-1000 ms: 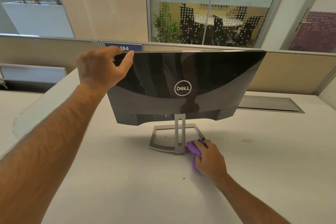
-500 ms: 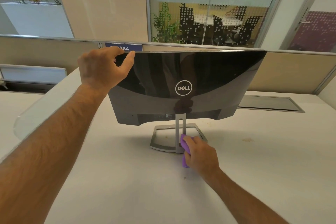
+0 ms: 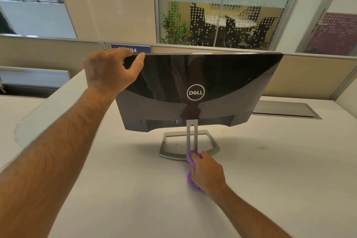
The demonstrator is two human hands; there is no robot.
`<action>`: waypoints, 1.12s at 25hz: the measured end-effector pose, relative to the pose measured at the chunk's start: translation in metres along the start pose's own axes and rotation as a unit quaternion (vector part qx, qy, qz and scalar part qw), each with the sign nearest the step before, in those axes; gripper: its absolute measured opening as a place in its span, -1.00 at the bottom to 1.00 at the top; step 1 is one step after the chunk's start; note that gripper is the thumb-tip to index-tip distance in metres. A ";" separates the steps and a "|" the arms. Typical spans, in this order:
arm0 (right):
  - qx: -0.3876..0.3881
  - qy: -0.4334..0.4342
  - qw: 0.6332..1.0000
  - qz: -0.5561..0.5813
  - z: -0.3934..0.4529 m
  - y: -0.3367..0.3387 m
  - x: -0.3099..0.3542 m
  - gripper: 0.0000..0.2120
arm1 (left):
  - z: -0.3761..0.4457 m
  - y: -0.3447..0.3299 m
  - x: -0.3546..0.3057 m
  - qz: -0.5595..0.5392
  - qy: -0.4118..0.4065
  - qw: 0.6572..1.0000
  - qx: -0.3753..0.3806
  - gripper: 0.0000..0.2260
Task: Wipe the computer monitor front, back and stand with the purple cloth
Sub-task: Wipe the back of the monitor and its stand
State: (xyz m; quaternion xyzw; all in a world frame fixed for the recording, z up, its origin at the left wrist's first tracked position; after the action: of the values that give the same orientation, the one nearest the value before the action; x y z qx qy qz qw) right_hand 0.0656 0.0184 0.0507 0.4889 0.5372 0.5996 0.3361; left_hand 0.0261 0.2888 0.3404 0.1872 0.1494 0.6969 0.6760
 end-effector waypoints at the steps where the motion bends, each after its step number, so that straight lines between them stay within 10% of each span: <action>1: 0.003 -0.004 1.000 0.010 0.000 -0.001 -0.002 -0.52 | 0.000 0.000 -0.001 0.003 -0.003 1.000 -0.001 -0.48; 12: -0.041 -0.090 0.966 0.238 0.006 0.019 -0.012 -0.66 | 0.000 0.001 -0.002 0.016 0.000 1.000 0.008 -0.49; 28: -0.015 -0.016 1.000 0.010 0.018 0.027 0.013 -0.61 | 0.000 -0.002 0.001 0.007 0.006 1.000 0.014 -0.46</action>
State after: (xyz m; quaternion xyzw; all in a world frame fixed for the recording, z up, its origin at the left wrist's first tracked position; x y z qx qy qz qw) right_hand 0.0819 0.0305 0.0791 0.4987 0.5180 0.6031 0.3454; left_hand 0.0280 0.2897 0.3396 0.1936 0.1621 0.7004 0.6676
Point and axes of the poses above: each hand's wrist, its own z-axis towards the middle knuckle, its own y-axis out of the back of the hand, x = y × z, the point moved 5 cm from there along z, towards the middle knuckle, and after that the axes turned 12 degrees about -y, right-handed, at the moved point
